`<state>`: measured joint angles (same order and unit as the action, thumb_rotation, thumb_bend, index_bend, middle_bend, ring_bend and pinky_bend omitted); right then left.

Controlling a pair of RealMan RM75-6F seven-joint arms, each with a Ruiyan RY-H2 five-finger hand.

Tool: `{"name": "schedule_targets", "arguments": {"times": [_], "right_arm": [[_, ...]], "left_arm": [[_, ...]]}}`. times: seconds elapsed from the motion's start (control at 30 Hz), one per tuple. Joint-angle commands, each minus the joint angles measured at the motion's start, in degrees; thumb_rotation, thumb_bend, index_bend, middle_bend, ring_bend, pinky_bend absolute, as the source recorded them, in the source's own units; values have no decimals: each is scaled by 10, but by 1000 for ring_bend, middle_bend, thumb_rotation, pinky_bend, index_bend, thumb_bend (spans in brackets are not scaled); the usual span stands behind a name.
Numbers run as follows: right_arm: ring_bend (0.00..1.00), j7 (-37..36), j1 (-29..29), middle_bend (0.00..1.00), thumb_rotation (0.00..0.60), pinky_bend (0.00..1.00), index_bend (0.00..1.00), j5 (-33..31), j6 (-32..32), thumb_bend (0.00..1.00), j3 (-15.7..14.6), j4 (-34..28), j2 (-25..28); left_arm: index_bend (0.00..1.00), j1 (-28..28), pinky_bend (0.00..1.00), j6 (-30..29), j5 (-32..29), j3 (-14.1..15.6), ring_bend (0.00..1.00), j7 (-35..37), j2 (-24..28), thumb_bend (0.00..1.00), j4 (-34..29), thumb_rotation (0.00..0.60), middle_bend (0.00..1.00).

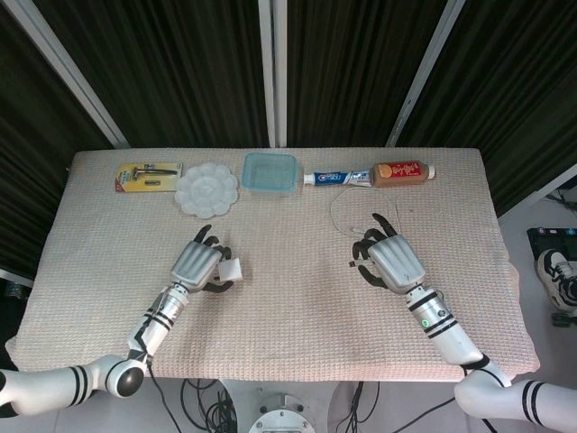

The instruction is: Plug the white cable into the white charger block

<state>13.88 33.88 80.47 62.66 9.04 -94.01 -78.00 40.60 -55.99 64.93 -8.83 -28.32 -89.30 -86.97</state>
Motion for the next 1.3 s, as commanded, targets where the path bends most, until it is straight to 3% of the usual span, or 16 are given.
{"name": "schedule_targets", "arguments": {"times": [0.03, 0.27, 0.63, 0.87, 1.3], "right_arm": [[296, 21, 25, 545, 600, 82, 629, -29, -25, 327, 18, -7, -29], [303, 101, 75, 546, 600, 82, 632, -113, -54, 327, 54, -1, -95], [304, 197, 155, 546, 600, 84, 637, -220, -75, 327, 92, 35, -162], [303, 204, 184, 546, 600, 84, 639, -266, -72, 328, 106, 71, -197], [303, 181, 216, 548, 600, 84, 642, -295, -67, 328, 121, 101, -228]], "left_arm": [[451, 16, 68, 2, -21, -15, 232, -24, -2, 250, -14, 424, 486], [452, 41, 72, -12, -71, -36, 232, -84, 6, 250, -51, 418, 486], [451, 69, 72, -51, -141, -41, 232, -171, 15, 250, -101, 398, 486], [451, 86, 71, -76, -174, -43, 232, -205, 14, 250, -122, 377, 486], [452, 112, 69, -102, -207, -46, 232, -226, 1, 250, -127, 372, 486]]}}
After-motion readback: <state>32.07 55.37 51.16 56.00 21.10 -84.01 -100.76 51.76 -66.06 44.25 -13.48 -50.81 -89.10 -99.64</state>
